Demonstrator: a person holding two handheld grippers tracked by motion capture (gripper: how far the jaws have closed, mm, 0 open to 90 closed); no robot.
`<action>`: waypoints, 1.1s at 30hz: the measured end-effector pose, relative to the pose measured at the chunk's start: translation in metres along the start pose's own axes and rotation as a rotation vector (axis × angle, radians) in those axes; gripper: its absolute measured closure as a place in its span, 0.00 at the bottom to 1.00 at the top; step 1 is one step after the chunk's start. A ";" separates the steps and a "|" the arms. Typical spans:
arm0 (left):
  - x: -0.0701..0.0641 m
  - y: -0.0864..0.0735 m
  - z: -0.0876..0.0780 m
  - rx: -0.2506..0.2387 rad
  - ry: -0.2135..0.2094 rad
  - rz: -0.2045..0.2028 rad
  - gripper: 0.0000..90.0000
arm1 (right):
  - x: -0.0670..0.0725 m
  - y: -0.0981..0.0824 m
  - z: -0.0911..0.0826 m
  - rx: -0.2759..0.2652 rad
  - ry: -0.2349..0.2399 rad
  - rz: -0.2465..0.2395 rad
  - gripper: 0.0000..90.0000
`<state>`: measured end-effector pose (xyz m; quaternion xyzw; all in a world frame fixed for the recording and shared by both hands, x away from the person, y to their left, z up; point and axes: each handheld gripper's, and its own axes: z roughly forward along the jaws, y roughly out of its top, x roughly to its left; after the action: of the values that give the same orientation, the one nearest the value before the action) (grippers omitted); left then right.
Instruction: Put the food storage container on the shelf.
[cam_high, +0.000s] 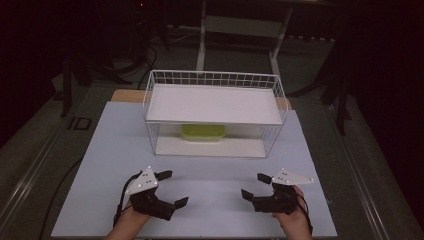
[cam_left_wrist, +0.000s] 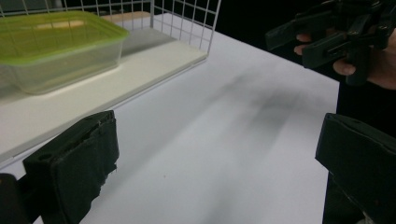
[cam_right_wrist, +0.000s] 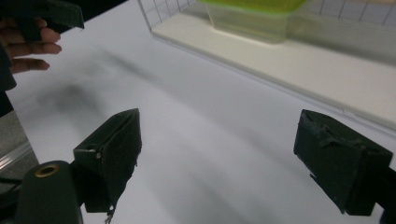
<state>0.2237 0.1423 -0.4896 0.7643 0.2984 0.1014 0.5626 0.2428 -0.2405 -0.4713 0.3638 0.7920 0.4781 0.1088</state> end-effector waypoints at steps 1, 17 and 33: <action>0.000 -0.001 0.000 0.002 -0.002 0.001 0.00 | 0.000 -0.002 -0.001 0.006 -0.006 -0.001 0.17; 0.002 -0.008 0.004 0.002 0.004 0.027 0.00 | -0.009 -0.018 0.004 -0.014 0.012 -0.086 0.16; 0.010 -0.012 0.006 -0.014 0.007 -0.016 0.00 | -0.018 -0.018 0.005 -0.012 -0.027 -0.109 0.16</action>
<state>0.2305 0.1455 -0.5041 0.7578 0.3056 0.1017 0.5675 0.2497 -0.2546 -0.4925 0.3255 0.8063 0.4714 0.1475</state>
